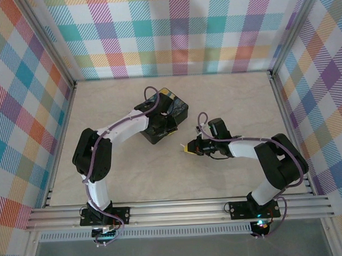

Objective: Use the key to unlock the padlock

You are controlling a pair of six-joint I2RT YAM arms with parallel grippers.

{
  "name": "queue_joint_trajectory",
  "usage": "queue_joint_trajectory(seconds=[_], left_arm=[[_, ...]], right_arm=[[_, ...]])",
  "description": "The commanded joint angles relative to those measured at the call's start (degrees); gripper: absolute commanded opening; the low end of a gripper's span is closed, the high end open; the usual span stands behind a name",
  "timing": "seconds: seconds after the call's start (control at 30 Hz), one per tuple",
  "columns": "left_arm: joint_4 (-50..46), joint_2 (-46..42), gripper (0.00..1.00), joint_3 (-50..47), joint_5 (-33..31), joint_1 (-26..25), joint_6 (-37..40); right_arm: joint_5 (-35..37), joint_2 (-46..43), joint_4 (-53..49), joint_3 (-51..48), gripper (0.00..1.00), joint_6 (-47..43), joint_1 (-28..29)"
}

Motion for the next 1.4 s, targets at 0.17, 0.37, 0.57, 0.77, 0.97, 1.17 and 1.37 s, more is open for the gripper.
queue_joint_trajectory(seconds=[0.17, 0.37, 0.57, 0.77, 0.97, 1.17, 1.37], left_arm=[[-1.97, -1.14, 0.57, -1.55, -12.20, -2.61, -2.84], [-4.91, 4.81, 0.62, 4.53, -26.80, -8.17, -11.04], [-13.91, 13.35, 0.63, 14.24, -40.61, -11.94, -18.05], [-19.92, 19.87, 0.63, 21.09, -47.66, -13.53, -23.96], [-21.51, 25.95, 0.63, 27.92, -50.24, -14.56, -25.02], [-24.55, 30.42, 0.62, 32.30, -52.86, -14.82, -27.67], [-28.41, 34.58, 0.61, 36.78, -53.98, -14.87, -30.76]], right_arm=[[2.48, -4.84, -5.76, 0.04, 0.00, -2.90, -3.28], [2.53, -7.88, -10.25, 0.07, 0.00, -6.15, -6.47], [1.23, -8.93, -10.60, -0.72, 0.00, -7.29, -7.60], [-1.27, -8.90, -9.17, -2.23, 0.00, -8.01, -10.65], [-3.97, -8.98, -8.80, -3.56, 0.00, -9.23, -15.22], [-5.58, -8.77, -8.83, -3.46, 0.00, -10.01, -16.98], [-6.67, -7.01, -8.00, -2.66, 0.00, -10.26, -17.35]])
